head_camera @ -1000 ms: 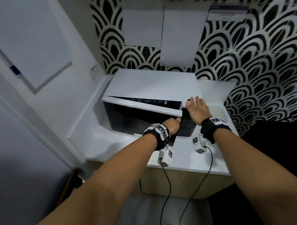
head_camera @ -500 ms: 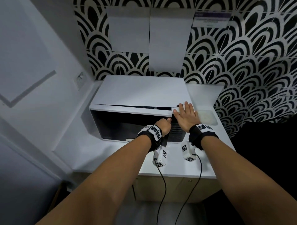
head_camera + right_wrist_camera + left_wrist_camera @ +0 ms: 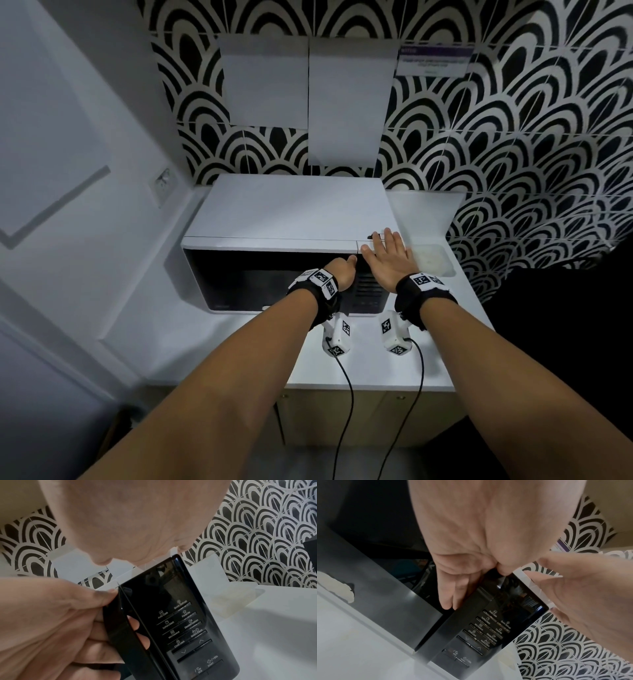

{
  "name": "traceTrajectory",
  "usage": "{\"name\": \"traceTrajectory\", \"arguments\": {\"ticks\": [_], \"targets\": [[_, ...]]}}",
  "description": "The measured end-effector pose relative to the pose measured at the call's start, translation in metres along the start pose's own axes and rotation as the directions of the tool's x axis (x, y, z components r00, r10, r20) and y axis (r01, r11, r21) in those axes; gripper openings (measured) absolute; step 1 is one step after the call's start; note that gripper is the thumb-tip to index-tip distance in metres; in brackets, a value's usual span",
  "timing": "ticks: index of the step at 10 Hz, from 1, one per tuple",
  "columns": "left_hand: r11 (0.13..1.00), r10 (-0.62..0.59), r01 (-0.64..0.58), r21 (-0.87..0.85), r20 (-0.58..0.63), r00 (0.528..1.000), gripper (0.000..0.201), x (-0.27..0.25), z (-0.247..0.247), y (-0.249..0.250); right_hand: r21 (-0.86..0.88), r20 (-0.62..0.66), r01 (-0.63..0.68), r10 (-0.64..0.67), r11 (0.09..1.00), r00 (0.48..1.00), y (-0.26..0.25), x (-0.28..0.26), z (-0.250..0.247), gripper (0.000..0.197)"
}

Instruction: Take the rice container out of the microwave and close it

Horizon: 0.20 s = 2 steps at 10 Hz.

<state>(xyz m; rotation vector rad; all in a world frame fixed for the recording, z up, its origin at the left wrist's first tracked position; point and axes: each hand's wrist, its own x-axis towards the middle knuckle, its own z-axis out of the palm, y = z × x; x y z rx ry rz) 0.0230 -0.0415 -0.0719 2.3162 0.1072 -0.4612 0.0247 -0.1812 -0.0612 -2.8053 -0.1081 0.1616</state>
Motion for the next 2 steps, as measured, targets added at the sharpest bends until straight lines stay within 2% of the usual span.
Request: {"name": "traceTrajectory", "arguments": {"ticks": [1,2], "targets": [[0.971,0.029,-0.033,0.238,0.020,0.999,0.063,-0.002,-0.011,-0.002,0.003,0.031,0.018,-0.018,1.000,0.999,0.003,0.000,-0.004,0.068],[0.893,0.112,-0.096,0.439,-0.011,0.994,0.054,-0.007,-0.035,-0.001,0.018,0.042,0.025,-0.025,1.000,0.999,0.001,-0.002,-0.016,0.068]]}}
